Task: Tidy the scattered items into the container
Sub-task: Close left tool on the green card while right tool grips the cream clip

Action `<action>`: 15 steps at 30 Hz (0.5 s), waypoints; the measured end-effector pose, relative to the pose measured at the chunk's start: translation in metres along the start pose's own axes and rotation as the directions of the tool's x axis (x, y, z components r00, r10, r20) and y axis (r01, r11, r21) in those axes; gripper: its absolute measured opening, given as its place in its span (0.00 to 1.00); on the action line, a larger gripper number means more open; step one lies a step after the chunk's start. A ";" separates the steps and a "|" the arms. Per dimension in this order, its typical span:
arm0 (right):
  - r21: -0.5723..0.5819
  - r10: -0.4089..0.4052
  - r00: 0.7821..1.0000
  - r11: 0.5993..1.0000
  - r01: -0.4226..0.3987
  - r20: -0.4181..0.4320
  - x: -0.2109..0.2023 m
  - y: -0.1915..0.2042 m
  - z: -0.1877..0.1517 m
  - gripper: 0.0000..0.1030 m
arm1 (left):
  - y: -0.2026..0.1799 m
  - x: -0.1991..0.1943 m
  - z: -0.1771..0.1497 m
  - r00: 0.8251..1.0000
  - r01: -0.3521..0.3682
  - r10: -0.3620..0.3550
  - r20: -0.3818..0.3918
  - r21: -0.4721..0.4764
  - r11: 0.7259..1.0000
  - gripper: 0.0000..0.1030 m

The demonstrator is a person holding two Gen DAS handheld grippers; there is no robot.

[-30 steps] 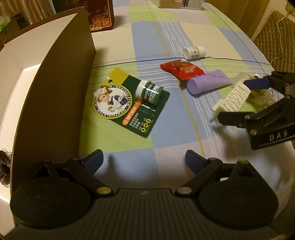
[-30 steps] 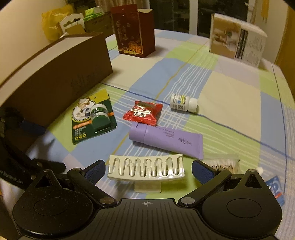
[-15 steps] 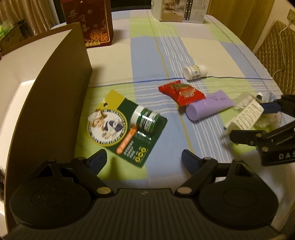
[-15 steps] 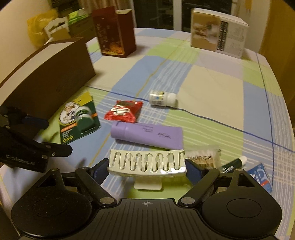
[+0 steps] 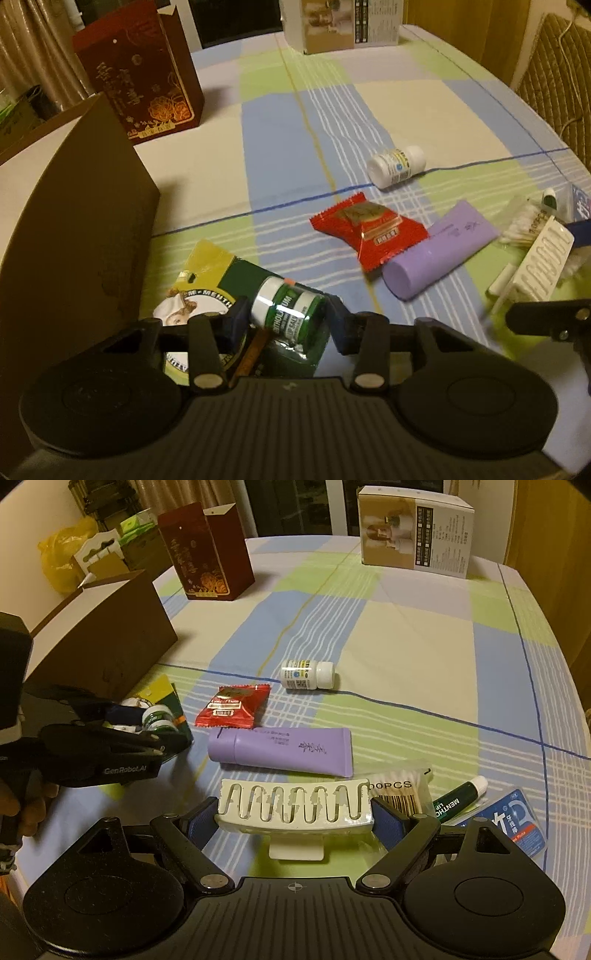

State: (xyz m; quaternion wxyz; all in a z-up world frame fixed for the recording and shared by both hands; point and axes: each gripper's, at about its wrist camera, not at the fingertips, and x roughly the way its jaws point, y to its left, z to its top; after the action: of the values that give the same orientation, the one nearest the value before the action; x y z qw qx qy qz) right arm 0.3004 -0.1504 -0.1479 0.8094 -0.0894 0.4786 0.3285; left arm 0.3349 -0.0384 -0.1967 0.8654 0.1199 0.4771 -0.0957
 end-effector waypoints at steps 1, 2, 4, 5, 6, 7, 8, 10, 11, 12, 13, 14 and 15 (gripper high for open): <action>-0.001 0.002 1.000 1.000 -0.002 -0.004 0.000 0.000 0.000 0.85 | 0.000 -0.002 -0.001 1.000 0.015 -0.015 -0.004 0.003 1.000 0.38; -0.003 0.003 1.000 1.000 -0.003 -0.010 0.000 0.000 -0.001 0.85 | -0.002 -0.004 -0.003 0.999 0.034 -0.034 -0.008 0.009 0.999 0.38; -0.011 0.003 1.000 1.000 -0.004 -0.017 0.000 0.000 -0.002 0.85 | -0.006 -0.011 -0.012 0.998 0.062 -0.061 -0.021 0.028 0.998 0.38; -0.016 0.004 1.000 1.000 -0.004 -0.020 0.000 0.000 -0.002 0.85 | -0.008 -0.016 -0.017 0.997 0.073 -0.071 -0.029 0.039 0.997 0.38; -0.021 0.006 1.000 1.000 -0.006 -0.023 -0.001 0.001 -0.003 0.85 | -0.009 -0.020 -0.022 0.996 0.085 -0.083 -0.040 0.050 0.995 0.38; -0.026 0.007 1.000 1.000 -0.007 -0.024 -0.001 0.002 -0.003 0.85 | -0.010 -0.025 -0.027 0.994 0.100 -0.097 -0.050 0.056 0.993 0.38; -0.031 0.007 1.000 0.999 -0.007 -0.024 -0.002 0.002 -0.003 0.85 | -0.011 -0.029 -0.029 0.993 0.112 -0.109 -0.053 0.061 0.992 0.38; -0.039 0.007 1.000 0.999 -0.007 -0.018 -0.004 0.004 -0.004 0.85 | -0.012 -0.039 -0.034 0.992 0.125 -0.122 -0.037 0.077 0.989 0.38; -0.038 0.008 1.000 0.999 -0.008 -0.012 -0.006 0.004 -0.004 0.85 | -0.013 -0.045 -0.035 0.992 0.127 -0.125 -0.024 0.086 0.988 0.38; -0.036 0.010 1.000 0.999 -0.010 -0.006 -0.008 0.004 -0.004 0.85 | -0.013 -0.050 -0.035 0.991 0.131 -0.131 -0.009 0.090 0.987 0.38; -0.033 0.011 1.000 0.999 -0.011 0.002 -0.011 0.004 -0.003 0.85 | -0.013 -0.057 -0.035 0.990 0.138 -0.139 0.006 0.091 0.986 0.38; -0.029 0.012 1.000 1.000 -0.012 0.013 -0.015 0.004 -0.003 0.85 | -0.013 -0.062 -0.034 0.989 0.143 -0.145 0.017 0.089 0.986 0.38; -0.026 0.013 1.000 1.000 -0.012 0.023 -0.018 0.005 -0.002 0.85 | -0.013 -0.068 -0.034 0.988 0.147 -0.150 0.028 0.088 0.985 0.38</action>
State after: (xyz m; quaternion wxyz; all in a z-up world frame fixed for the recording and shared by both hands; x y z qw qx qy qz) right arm 0.2901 -0.1560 -0.1329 0.8116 -0.0928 0.4654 0.3407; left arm 0.2680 -0.0373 -0.1578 0.8580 0.1192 0.4650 -0.1825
